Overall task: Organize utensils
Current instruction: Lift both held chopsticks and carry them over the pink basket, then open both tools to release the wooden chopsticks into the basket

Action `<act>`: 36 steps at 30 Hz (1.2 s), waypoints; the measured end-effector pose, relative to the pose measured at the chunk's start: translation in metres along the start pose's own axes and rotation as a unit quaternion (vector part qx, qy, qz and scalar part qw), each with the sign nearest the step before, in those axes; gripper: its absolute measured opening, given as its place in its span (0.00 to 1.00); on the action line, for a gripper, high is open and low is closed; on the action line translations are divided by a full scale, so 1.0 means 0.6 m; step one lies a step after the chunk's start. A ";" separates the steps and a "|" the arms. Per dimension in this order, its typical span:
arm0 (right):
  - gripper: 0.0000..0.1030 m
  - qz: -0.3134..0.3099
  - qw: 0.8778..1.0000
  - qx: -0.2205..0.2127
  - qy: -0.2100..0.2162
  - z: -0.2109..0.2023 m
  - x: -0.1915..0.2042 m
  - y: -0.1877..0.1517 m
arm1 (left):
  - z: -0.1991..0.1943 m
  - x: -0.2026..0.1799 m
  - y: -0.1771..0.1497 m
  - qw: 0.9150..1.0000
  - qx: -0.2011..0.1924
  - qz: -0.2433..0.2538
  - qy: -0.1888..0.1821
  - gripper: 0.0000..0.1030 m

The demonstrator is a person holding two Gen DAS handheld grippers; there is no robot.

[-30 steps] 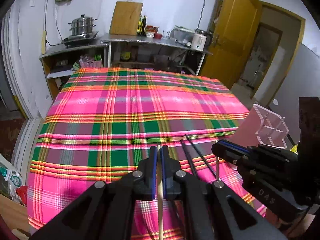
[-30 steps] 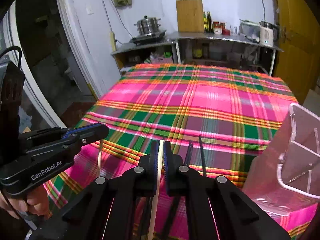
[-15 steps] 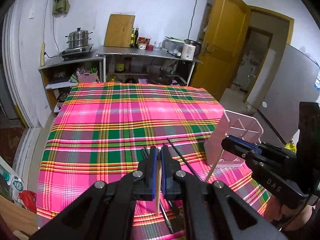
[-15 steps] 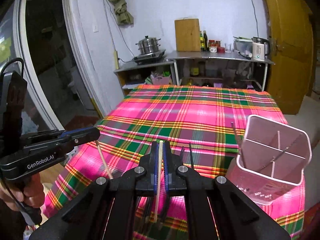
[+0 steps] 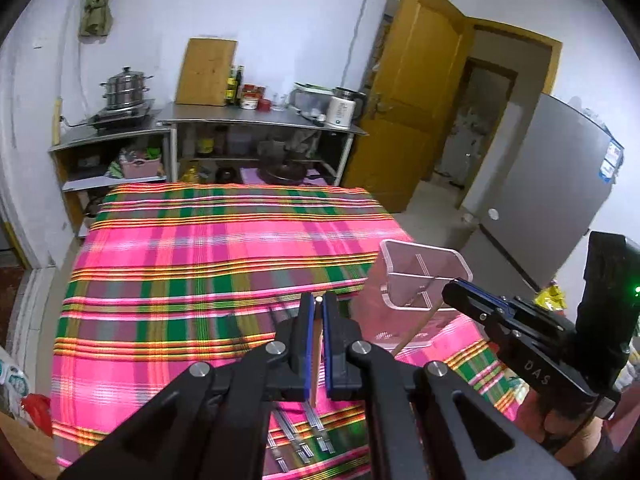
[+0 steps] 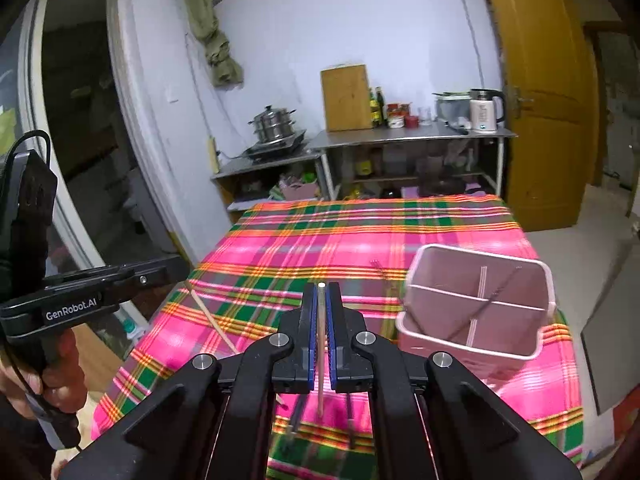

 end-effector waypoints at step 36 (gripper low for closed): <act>0.04 0.082 0.994 -0.044 -0.063 -0.009 -0.196 0.074 | 0.173 -0.141 0.134 0.996 0.023 0.020 -0.080 0.04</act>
Point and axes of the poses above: each gripper's, at about its wrist camera, not at the fingertips, and z roughly the way its jaws point, x to its left, y to its top, the point moved 10 cm from there along z, roughly the way its jaws point, and after that the axes turned 10 degrees about x, right-handed, at the moved point
